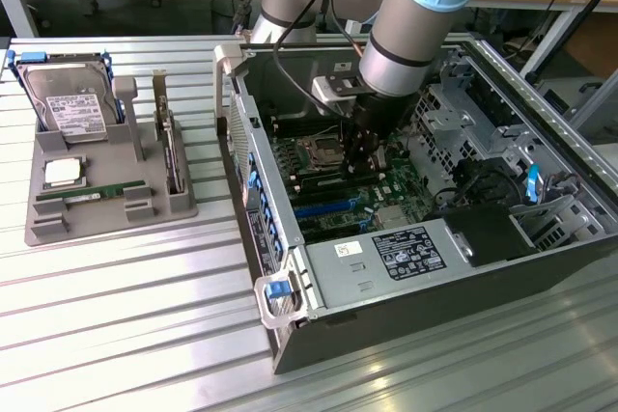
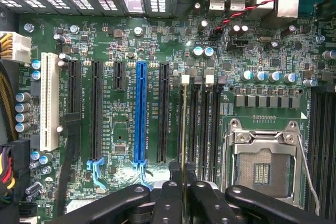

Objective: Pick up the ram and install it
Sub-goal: 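Insert the ram into the slot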

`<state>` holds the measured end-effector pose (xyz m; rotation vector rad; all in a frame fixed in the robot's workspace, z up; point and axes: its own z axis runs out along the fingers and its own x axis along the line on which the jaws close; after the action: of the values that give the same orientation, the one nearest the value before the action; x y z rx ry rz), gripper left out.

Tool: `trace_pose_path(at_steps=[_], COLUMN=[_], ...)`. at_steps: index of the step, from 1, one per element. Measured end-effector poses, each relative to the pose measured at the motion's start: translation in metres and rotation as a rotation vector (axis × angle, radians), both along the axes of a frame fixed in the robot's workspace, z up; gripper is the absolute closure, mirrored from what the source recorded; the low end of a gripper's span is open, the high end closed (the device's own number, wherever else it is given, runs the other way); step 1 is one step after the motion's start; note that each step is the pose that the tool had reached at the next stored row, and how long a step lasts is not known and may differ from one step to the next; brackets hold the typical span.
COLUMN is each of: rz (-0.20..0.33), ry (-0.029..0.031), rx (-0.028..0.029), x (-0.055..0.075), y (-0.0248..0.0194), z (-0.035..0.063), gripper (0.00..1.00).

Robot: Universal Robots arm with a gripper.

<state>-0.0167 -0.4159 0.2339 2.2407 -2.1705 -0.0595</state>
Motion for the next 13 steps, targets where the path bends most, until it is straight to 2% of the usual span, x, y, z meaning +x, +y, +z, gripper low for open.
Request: trace_pose_path(at_steps=[6, 7, 8, 9, 13], rz=[0.003, 0.003, 0.003, 0.003, 0.004], ry=[0.0001, 0.0003, 0.0001, 0.0001, -0.0008], rx=[0.0, 0.0001, 0.0001, 0.0001, 0.0002], x=[0.0, 0.0, 0.0, 0.0, 0.0], y=[0.0, 0.0, 0.0, 0.0, 0.0001], z=[-0.0014, -0.0014, -0.0014, -0.0012, 0.0199], gripper=[0.87, 0.86, 0.8, 0.8, 0.8])
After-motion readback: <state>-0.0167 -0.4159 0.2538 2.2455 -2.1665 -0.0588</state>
